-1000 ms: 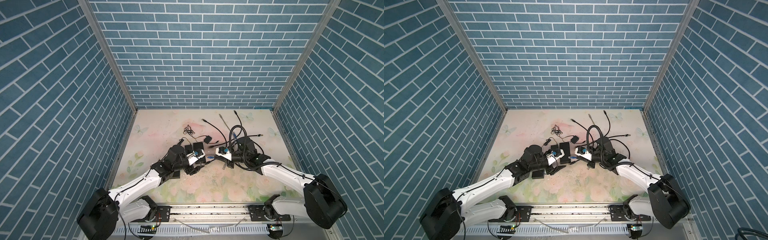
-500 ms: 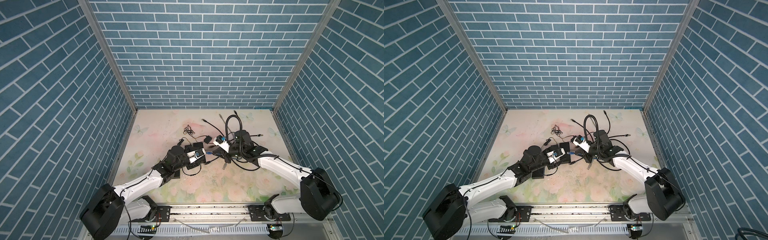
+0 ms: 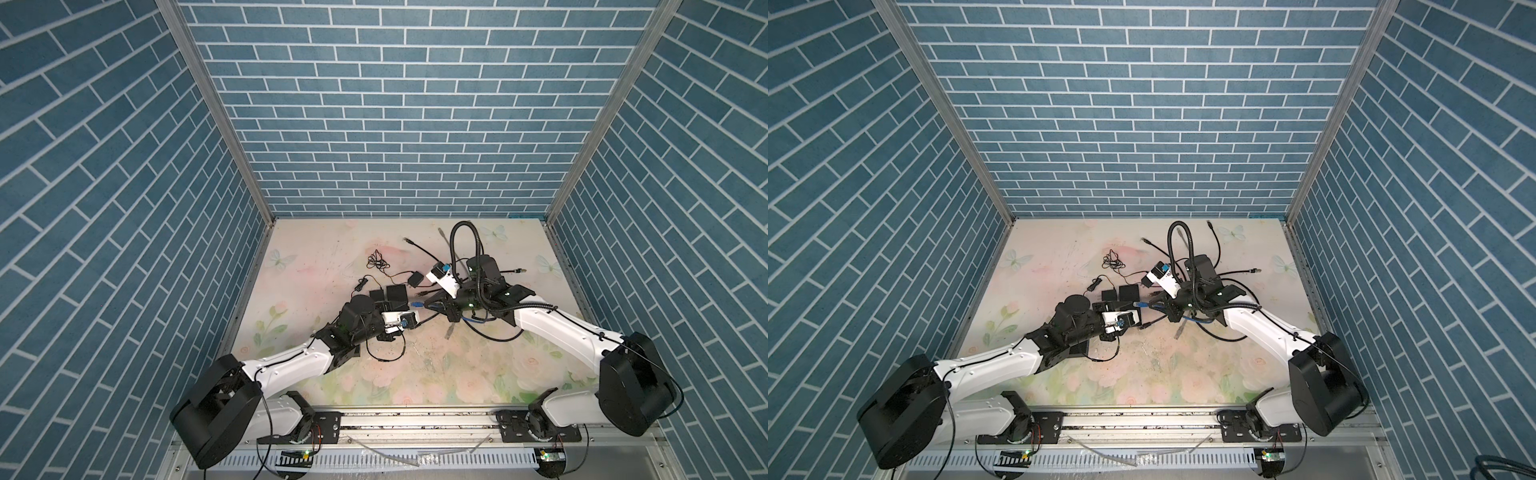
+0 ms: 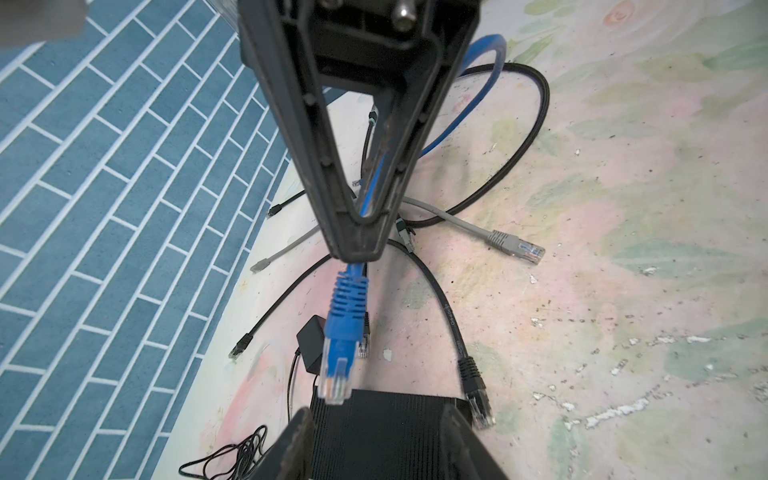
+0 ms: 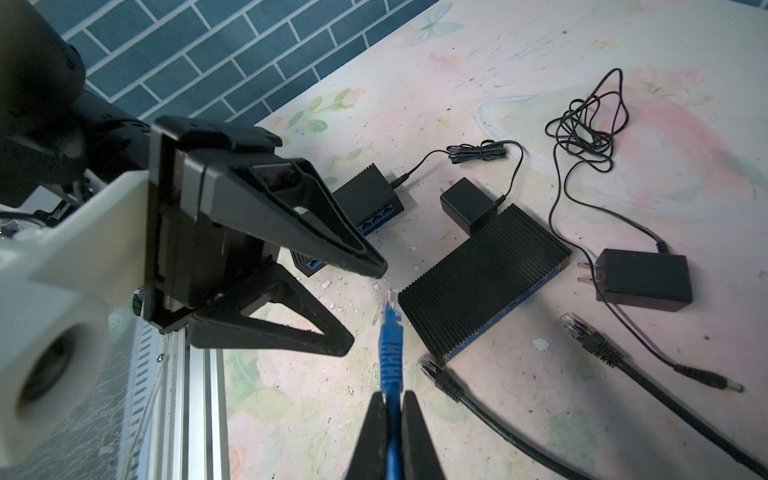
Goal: Insert the plug into the switch port
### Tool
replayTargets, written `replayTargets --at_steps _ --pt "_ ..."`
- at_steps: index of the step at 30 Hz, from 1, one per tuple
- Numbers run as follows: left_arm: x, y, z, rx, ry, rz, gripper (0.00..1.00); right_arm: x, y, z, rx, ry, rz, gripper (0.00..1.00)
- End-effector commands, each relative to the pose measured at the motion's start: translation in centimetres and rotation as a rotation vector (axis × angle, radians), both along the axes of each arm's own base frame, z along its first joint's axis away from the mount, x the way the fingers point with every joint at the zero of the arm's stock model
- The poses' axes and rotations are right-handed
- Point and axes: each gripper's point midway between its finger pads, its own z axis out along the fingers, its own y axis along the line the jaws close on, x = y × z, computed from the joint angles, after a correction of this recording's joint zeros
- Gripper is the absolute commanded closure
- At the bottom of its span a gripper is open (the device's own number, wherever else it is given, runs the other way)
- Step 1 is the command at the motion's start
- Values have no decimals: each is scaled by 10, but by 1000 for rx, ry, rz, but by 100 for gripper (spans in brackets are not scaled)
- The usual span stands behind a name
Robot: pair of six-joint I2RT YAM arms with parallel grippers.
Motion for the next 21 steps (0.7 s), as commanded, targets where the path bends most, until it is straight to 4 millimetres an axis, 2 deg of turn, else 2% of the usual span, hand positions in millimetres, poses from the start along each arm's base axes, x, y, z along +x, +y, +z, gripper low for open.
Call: replayTargets --at_steps 1,10,21 --pt "10 -8 16 -27 -75 11 51 -1 7 14 33 42 4 100" --pt "21 -7 27 -72 -126 64 55 -6 7 15 40 63 25 100" --pt "15 -11 19 -57 -89 23 75 -7 8 14 48 72 29 100"
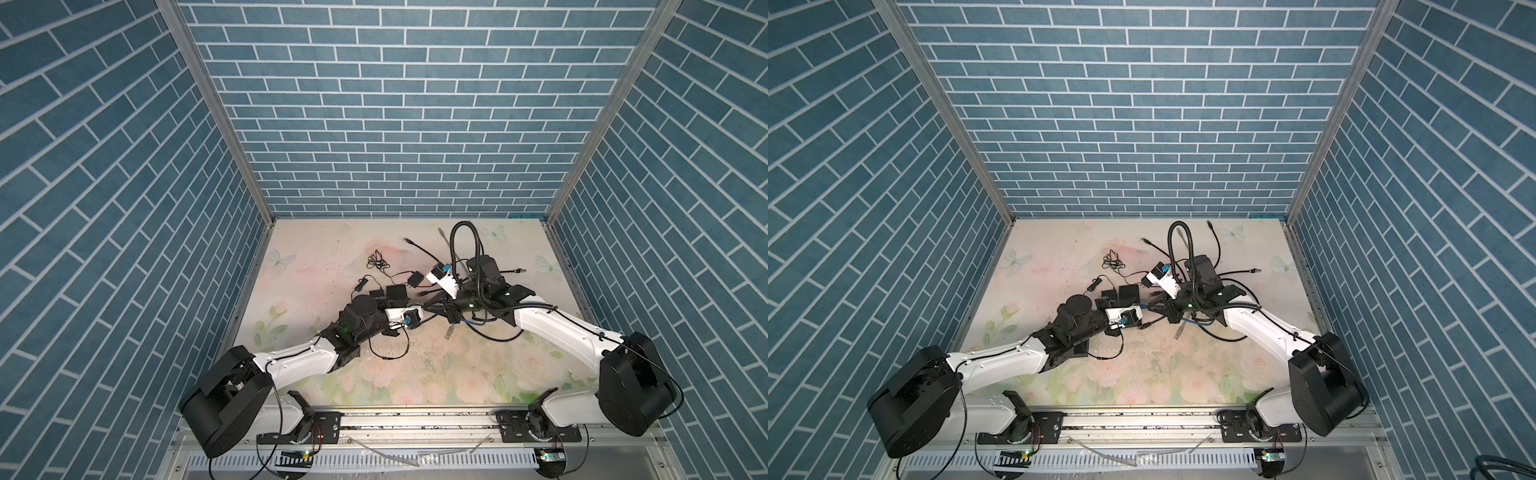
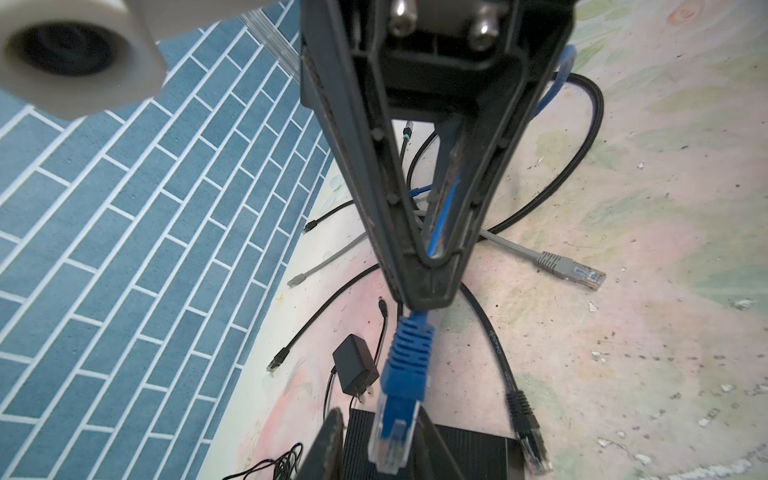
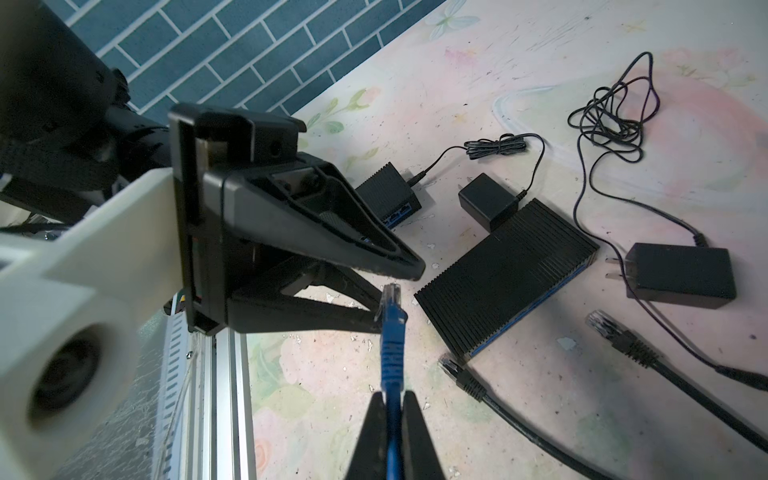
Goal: Insert the plug into the switch port
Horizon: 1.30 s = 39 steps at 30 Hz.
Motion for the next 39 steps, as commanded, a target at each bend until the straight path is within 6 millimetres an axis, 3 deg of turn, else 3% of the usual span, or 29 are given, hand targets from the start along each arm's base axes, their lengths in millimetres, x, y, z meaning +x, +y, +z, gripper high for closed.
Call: replayTargets --at_steps 1,5,8,11,17,25,31,39 --pt "0 -5 4 -11 0 -17 78 0 6 13 29 28 10 100" --pt "-2 -7 5 -11 13 -31 100 -1 7 10 27 36 17 100" --pt "-2 -7 8 -20 19 -30 100 1 5 5 9 18 16 100" --pt "-5 -6 5 -5 40 -34 100 2 1 -1 -7 -61 26 90" --pt "-20 -2 -9 63 172 -84 100 -3 -7 5 48 -431 115 72" --pt "-35 0 -19 85 290 -127 100 -8 -12 -3 40 -800 226 62" --pt "-39 0 -17 74 291 -148 100 -22 -3 -5 81 -875 345 60" --pt "-39 0 -14 65 284 -149 100 -37 9 -15 124 -828 426 62"
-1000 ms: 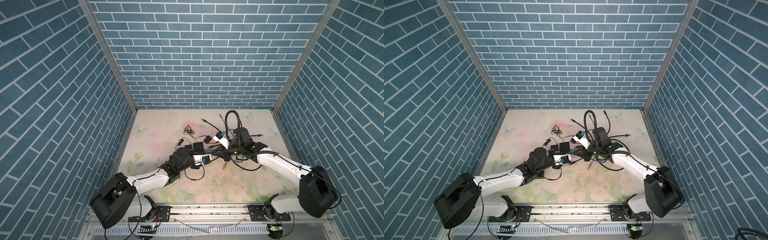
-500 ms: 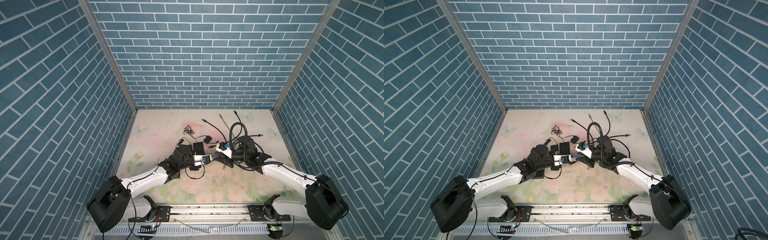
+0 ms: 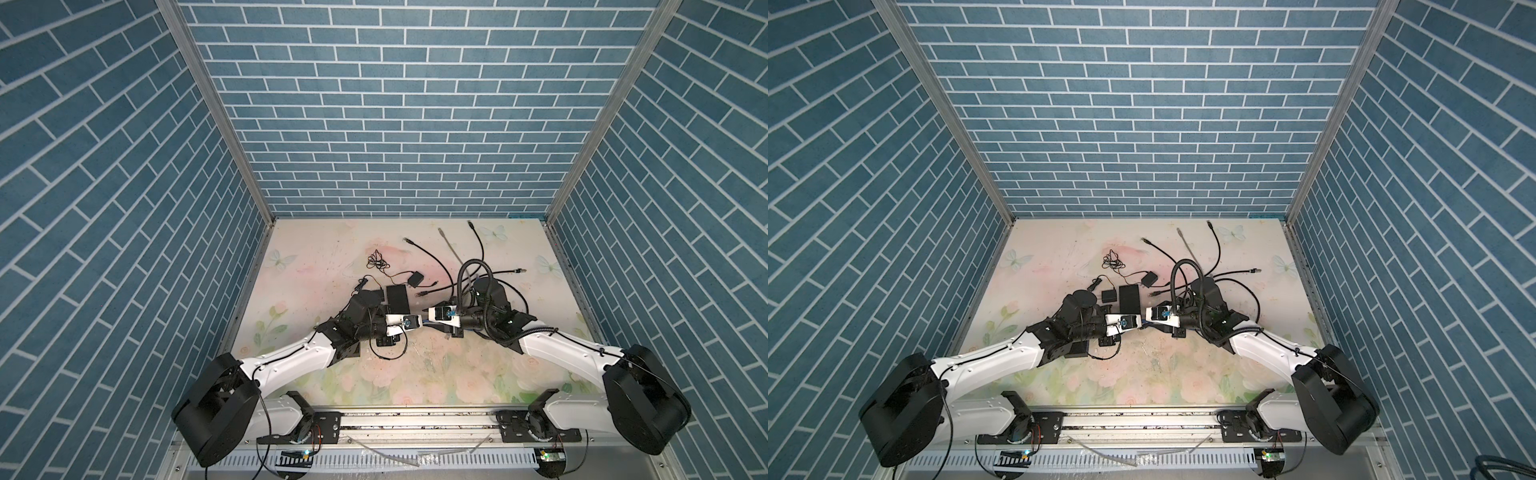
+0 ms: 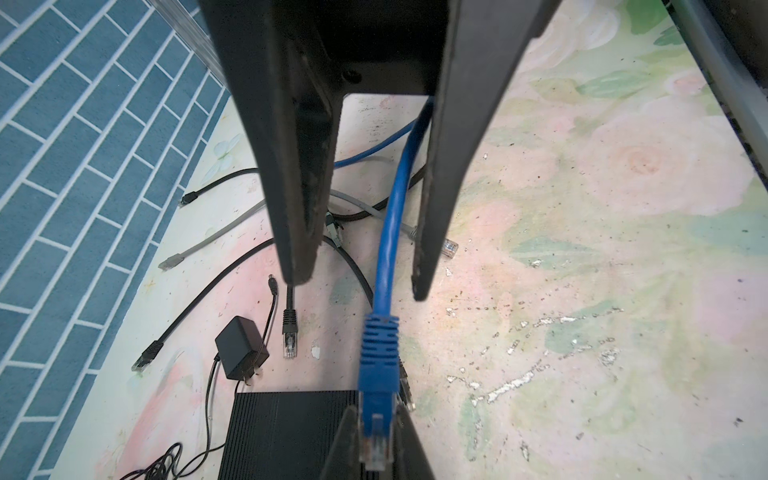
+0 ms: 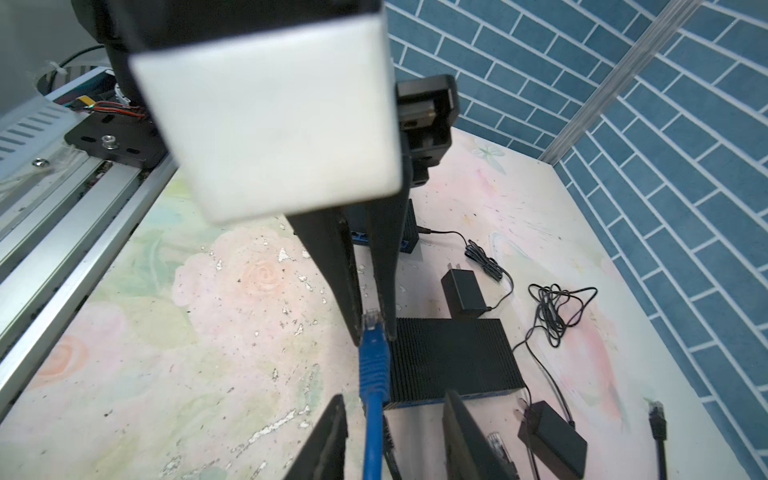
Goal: Insert the plug into the switch port
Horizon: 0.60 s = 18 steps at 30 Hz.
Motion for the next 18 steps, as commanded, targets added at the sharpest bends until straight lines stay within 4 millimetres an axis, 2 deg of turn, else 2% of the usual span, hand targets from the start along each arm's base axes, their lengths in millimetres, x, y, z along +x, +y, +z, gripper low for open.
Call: replayTargets --at_steps 1,8,15,18 --pt "-1 -1 13 -34 -10 -9 100 -9 8 2 23 -50 84 62" --pt "-1 0 18 -54 -23 -7 100 -7 16 1 40 -49 92 71" --pt "0 0 16 -50 -15 -4 100 -4 21 6 67 -57 97 73" --pt "0 1 16 -51 -16 -2 100 -4 23 6 71 -57 100 79"
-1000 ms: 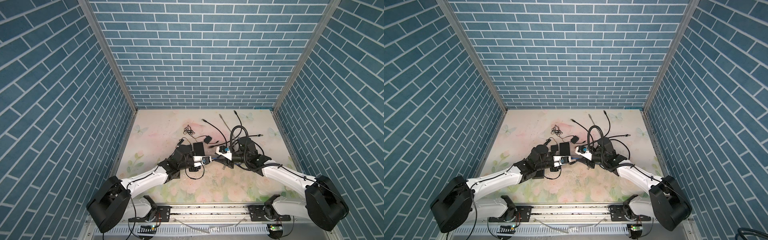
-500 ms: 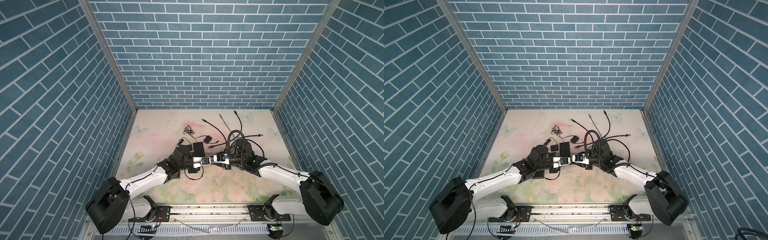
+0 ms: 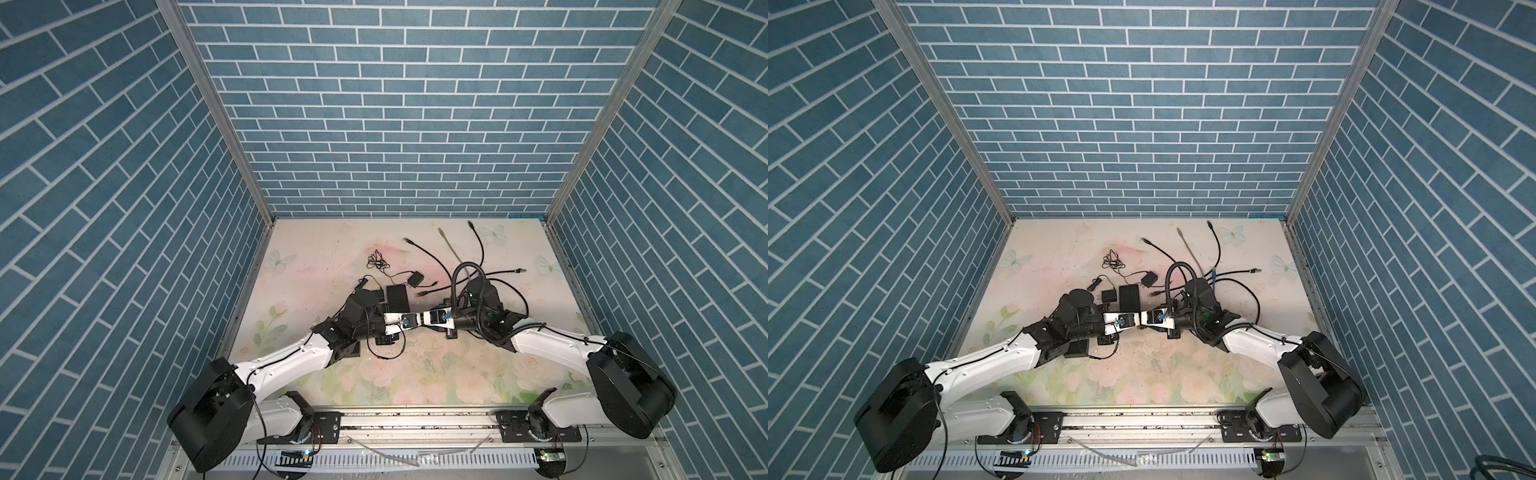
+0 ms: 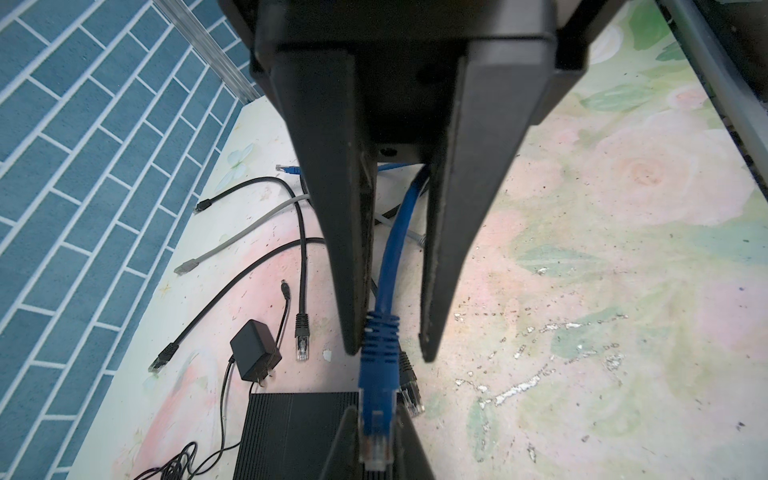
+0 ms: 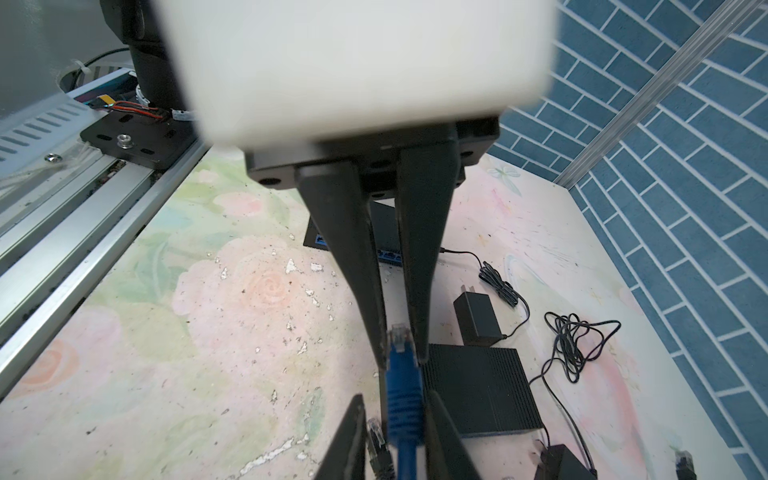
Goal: Insert the plug into the switch port
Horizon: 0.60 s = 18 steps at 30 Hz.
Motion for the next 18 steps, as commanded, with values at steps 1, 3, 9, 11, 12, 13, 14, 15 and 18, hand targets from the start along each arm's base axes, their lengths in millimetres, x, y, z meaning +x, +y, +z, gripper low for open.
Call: replayTargets --at_steps 1,3,9,11,12,13,14,15,18 --pt "-2 -1 6 -30 1 -7 100 -2 8 11 40 -32 48 81" --pt "-2 -1 6 -29 2 -6 100 -3 9 10 40 -30 50 88" --pt "3 1 9 -50 -4 30 97 -3 9 3 26 -12 51 100" --pt "12 6 12 -78 10 102 74 -1 9 -5 15 3 37 100" --pt "18 11 14 -91 22 152 67 2 10 -8 14 12 24 100" --pt "23 16 16 -109 50 204 60 4 10 -12 13 26 8 100" --pt "27 22 16 -121 74 247 56 6 10 -16 12 38 -8 100" --pt "31 28 17 -136 98 296 55 9 11 -19 14 59 -26 100" --pt "41 46 25 -207 137 450 53 14 13 -24 48 114 -71 100"
